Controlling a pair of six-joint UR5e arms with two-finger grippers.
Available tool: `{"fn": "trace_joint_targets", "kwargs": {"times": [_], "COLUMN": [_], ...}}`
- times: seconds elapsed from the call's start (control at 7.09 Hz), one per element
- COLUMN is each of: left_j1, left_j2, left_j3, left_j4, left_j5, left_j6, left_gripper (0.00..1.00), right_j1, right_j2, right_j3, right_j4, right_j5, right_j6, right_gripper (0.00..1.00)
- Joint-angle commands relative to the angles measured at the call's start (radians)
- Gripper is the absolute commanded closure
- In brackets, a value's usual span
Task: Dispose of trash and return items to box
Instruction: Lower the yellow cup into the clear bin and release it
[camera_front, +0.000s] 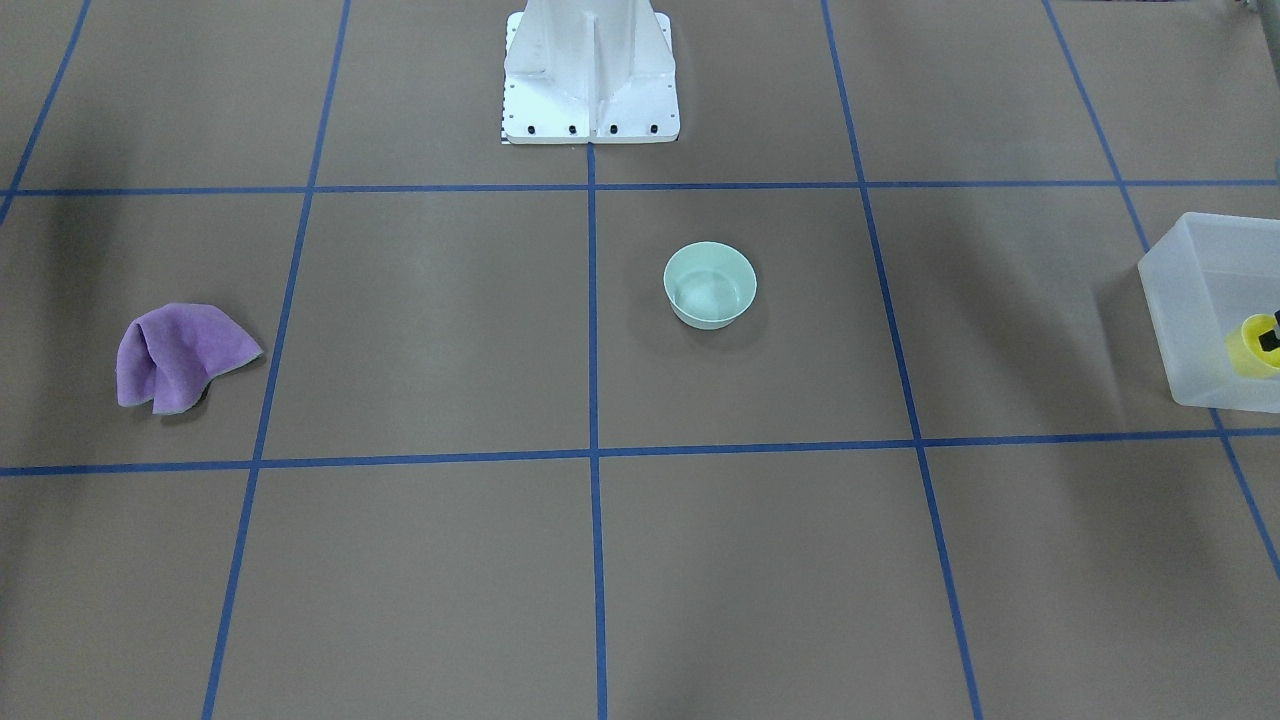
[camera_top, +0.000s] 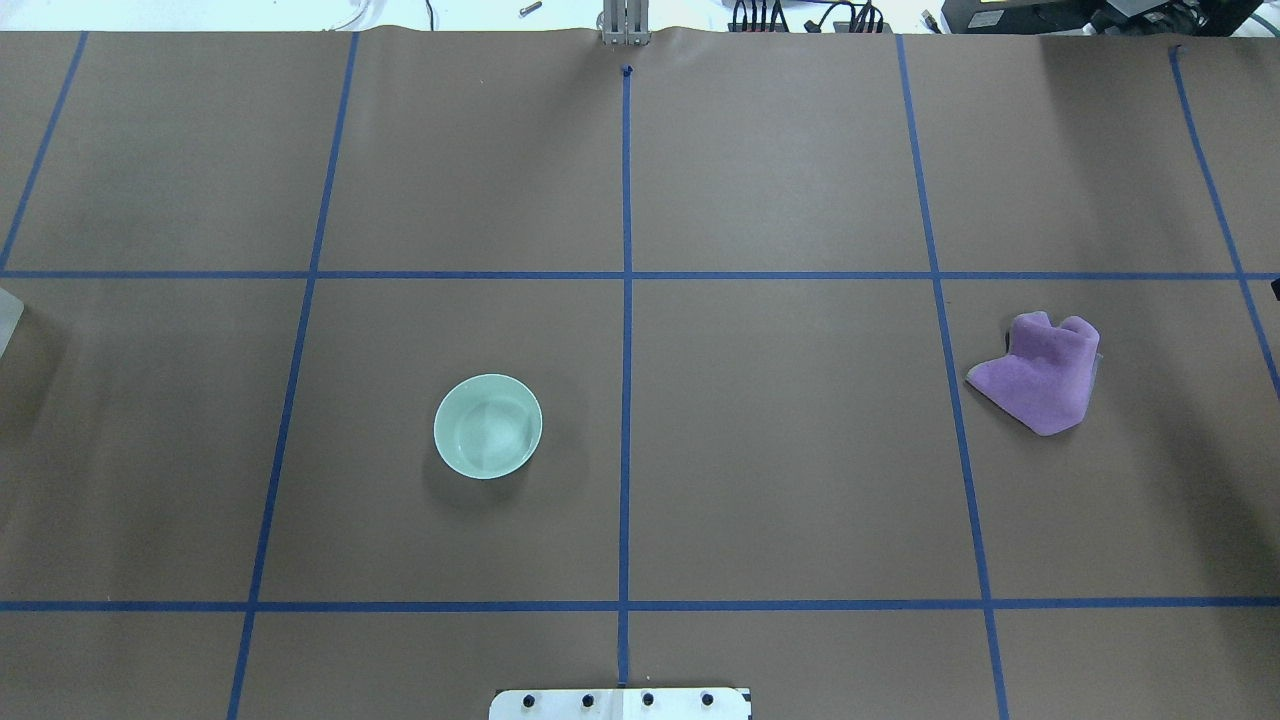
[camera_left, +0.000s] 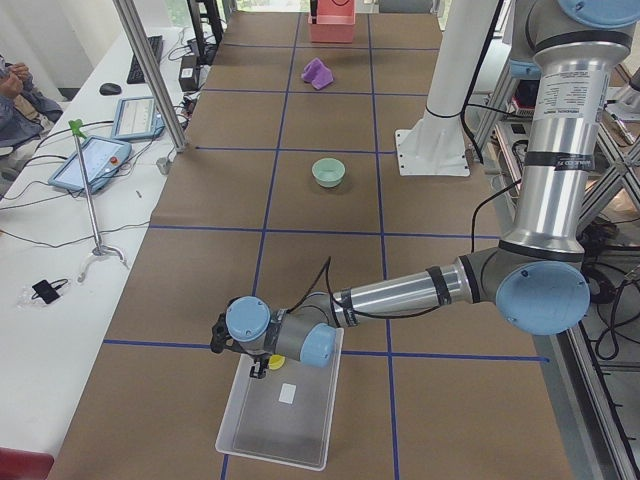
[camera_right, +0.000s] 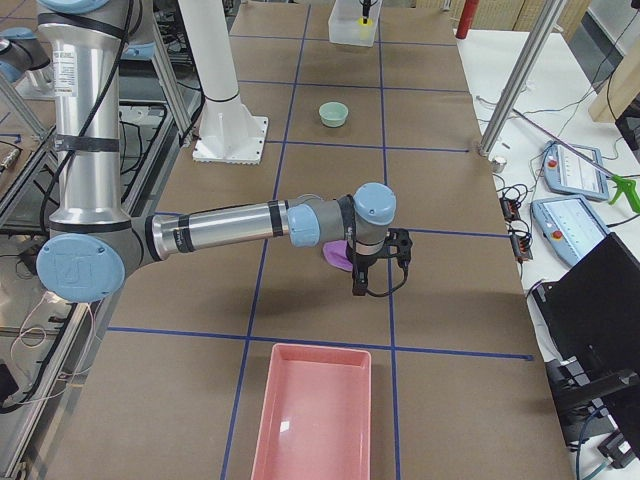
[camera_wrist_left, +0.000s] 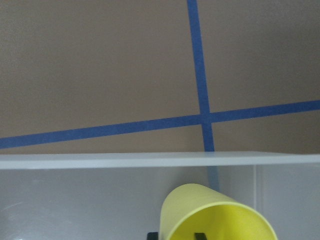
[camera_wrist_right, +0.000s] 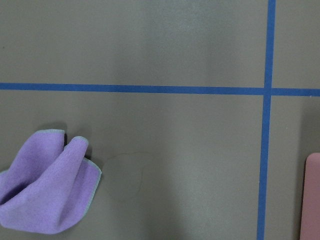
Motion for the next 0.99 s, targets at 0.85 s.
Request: {"fn": "trace_joint_targets", "kwargs": {"times": [0.85], "left_j1": [0.283], "left_j2": [0.105], "left_j3": [-0.675], "left_j4": [0.207], "left_j5": [0.087], "left_j6": [-0.634], "left_gripper": [0.03], "right_j1": [-0.021], "right_j2": [0.013], "right_j3": [0.0], "right_j4": [0.001], "right_j5": [-0.003], "right_j6": [0.053], "right_gripper": [0.0]}}
